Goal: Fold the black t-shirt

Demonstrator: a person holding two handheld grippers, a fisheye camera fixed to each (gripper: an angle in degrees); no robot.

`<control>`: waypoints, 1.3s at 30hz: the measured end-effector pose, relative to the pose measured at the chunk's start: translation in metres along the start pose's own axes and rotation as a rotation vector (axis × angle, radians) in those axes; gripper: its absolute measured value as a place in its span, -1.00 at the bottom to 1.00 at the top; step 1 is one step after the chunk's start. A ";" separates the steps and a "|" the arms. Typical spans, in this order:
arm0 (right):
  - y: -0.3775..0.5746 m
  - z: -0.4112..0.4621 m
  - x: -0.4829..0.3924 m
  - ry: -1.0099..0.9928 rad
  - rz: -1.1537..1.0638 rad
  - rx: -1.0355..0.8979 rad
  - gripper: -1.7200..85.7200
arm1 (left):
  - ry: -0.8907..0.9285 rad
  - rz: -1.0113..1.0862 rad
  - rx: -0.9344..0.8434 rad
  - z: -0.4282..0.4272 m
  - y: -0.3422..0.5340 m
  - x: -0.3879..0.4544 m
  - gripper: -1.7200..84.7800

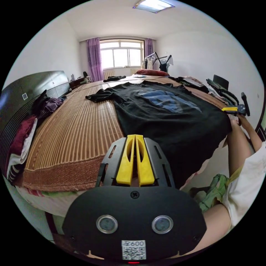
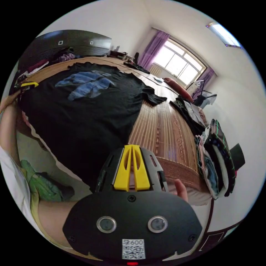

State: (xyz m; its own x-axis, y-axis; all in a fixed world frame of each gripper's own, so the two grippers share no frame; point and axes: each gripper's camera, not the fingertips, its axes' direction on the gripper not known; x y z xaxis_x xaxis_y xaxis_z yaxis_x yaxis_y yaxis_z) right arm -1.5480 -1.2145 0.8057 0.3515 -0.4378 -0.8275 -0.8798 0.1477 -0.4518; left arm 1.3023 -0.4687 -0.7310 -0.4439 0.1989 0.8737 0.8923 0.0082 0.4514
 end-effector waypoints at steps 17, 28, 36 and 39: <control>0.158 -0.111 0.114 -0.264 0.368 0.669 -0.98 | 0.008 0.017 0.014 -0.096 -0.117 -0.015 -0.95; 0.191 -0.137 0.128 -0.266 0.293 0.761 -0.98 | 0.020 0.020 0.019 -0.174 -0.189 -0.013 -0.95; 0.205 -0.153 0.134 -0.088 0.426 0.802 -0.98 | 0.054 -0.007 0.023 -0.235 -0.241 -0.016 -0.95; 0.209 -0.148 0.162 -0.209 0.508 0.789 -0.98 | 0.056 -0.004 0.025 -0.255 -0.258 -0.013 -0.95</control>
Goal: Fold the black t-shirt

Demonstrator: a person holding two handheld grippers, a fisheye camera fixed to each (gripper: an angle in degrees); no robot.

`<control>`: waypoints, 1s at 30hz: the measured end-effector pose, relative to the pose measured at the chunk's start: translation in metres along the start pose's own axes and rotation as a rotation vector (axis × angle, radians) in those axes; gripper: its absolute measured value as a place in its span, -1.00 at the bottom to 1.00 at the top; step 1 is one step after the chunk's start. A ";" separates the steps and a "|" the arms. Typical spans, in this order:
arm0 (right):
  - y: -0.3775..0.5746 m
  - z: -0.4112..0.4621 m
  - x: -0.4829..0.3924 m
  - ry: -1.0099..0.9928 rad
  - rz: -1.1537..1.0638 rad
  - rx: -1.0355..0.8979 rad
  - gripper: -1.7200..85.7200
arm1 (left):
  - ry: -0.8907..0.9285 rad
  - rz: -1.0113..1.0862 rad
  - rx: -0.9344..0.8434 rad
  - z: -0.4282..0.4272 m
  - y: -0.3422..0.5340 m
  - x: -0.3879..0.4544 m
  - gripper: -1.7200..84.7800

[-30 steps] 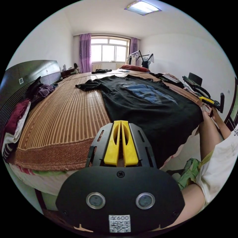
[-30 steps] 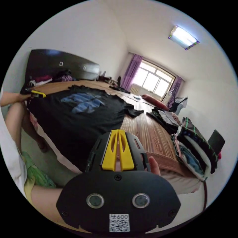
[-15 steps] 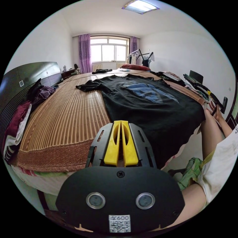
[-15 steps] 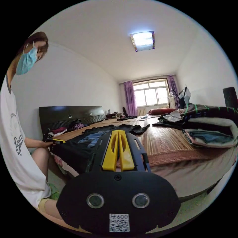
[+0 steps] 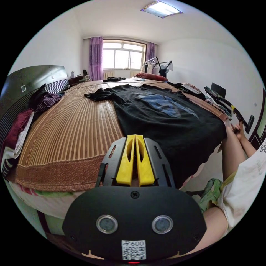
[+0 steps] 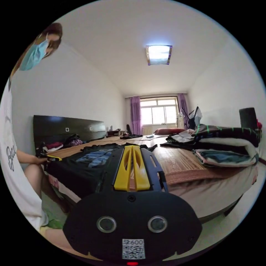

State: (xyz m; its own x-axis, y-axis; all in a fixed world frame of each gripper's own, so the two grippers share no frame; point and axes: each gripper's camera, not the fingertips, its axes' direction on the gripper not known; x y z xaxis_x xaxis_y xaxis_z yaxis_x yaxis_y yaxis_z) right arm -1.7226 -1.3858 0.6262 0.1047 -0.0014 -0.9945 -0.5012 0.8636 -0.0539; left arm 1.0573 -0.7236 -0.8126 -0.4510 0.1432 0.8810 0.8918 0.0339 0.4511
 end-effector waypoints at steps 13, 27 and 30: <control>-0.030 0.057 -0.013 -0.044 -0.090 -0.249 -0.98 | -0.008 0.018 0.002 -0.071 -0.067 0.023 -0.95; -0.039 0.054 -0.006 -0.063 -0.024 -0.185 -0.98 | -0.024 0.049 0.005 -0.123 -0.132 0.039 -0.96; -0.041 0.065 -0.020 -0.050 -0.077 -0.224 -0.98 | -0.027 0.056 0.006 -0.129 -0.146 0.039 -0.96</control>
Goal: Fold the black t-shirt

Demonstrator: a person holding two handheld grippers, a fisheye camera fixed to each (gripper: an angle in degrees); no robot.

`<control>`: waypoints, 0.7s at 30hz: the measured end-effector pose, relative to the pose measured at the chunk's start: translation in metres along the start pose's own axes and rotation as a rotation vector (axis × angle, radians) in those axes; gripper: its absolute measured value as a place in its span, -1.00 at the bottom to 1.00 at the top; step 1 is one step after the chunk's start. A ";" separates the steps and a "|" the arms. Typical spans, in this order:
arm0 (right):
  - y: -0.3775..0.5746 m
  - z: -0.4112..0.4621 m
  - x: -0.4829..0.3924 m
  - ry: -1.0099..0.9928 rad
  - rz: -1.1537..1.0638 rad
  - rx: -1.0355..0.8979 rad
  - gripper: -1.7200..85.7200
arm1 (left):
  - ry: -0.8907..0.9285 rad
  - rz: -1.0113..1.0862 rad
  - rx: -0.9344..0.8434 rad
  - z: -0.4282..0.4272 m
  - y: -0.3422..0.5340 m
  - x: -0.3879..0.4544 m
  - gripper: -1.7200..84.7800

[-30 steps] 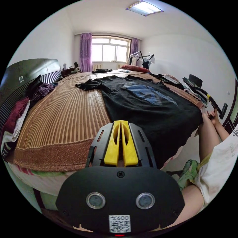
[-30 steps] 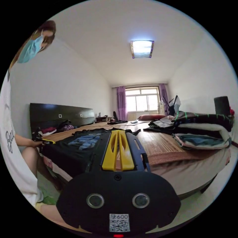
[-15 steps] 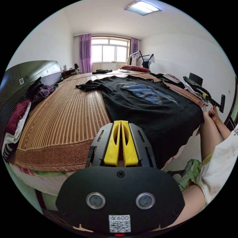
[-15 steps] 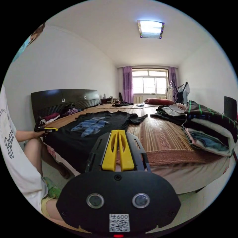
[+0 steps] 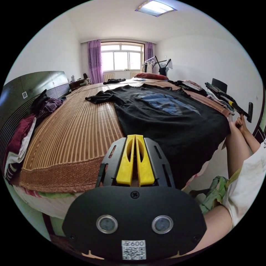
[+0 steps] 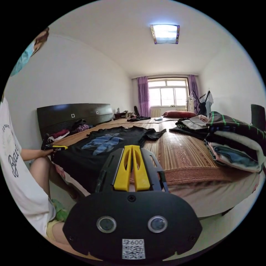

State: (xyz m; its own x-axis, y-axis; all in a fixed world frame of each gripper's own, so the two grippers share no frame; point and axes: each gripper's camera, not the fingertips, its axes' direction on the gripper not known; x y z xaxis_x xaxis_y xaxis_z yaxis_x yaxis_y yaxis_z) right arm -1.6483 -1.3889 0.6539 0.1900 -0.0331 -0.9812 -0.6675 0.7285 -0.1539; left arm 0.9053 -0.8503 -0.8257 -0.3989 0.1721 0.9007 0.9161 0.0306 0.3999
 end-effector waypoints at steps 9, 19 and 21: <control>-0.010 0.025 -0.023 0.060 -0.068 -0.078 -0.98 | -0.013 0.019 0.004 -0.013 -0.037 -0.013 -0.95; -0.009 0.016 -0.006 0.020 0.036 -0.015 -0.98 | -0.021 0.038 0.007 -0.014 -0.076 -0.048 -0.95; -0.006 0.009 0.002 0.004 0.081 0.022 -0.98 | -0.024 0.043 0.007 -0.012 -0.086 -0.059 -0.95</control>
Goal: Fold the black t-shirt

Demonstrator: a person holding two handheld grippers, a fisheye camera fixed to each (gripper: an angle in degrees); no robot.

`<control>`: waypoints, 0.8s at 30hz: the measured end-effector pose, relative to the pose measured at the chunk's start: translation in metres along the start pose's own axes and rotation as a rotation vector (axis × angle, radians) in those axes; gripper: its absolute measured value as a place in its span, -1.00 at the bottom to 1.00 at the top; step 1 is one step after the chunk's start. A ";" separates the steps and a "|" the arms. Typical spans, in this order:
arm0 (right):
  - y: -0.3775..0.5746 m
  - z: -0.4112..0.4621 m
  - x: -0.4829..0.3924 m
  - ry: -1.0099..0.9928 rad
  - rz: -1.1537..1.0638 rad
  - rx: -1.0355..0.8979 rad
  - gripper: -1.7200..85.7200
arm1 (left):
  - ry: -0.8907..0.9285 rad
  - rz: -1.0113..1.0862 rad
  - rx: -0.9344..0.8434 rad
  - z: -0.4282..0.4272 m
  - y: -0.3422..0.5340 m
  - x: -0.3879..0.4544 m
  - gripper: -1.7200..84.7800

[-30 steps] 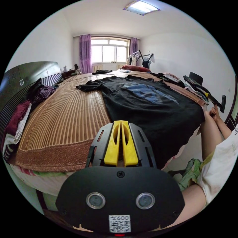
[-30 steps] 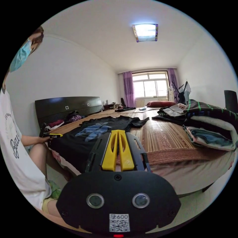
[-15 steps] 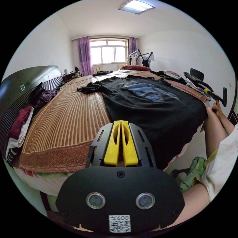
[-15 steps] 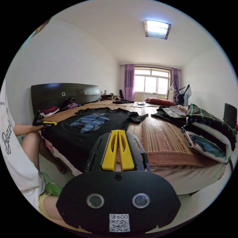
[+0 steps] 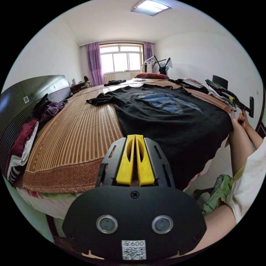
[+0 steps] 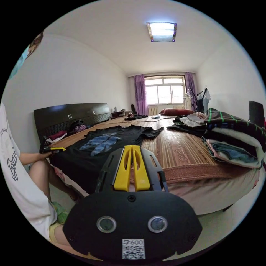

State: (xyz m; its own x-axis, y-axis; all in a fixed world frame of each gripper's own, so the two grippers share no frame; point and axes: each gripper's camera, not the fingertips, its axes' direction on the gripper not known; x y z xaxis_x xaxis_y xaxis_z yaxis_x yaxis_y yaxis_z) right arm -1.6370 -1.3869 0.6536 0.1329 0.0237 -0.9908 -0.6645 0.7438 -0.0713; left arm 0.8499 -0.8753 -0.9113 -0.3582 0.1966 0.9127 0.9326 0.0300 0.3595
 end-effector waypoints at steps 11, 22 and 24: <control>0.006 0.006 -0.026 0.029 -0.094 0.016 -0.98 | -0.005 0.017 0.003 0.019 -0.038 -0.071 -0.95; 0.006 0.045 -0.054 0.070 -0.202 -0.117 -0.98 | -0.006 0.029 0.006 0.055 -0.068 -0.165 -0.95; 0.007 0.050 -0.055 0.073 -0.207 -0.130 -0.98 | -0.006 0.032 0.006 0.066 -0.073 -0.187 -0.95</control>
State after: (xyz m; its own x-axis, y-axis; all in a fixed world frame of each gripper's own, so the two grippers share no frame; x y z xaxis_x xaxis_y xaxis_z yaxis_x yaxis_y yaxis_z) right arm -1.6121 -1.3494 0.7137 0.2250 -0.1719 -0.9591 -0.7182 0.6360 -0.2825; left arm 0.8520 -0.8500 -1.1209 -0.3281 0.2037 0.9224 0.9438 0.0299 0.3291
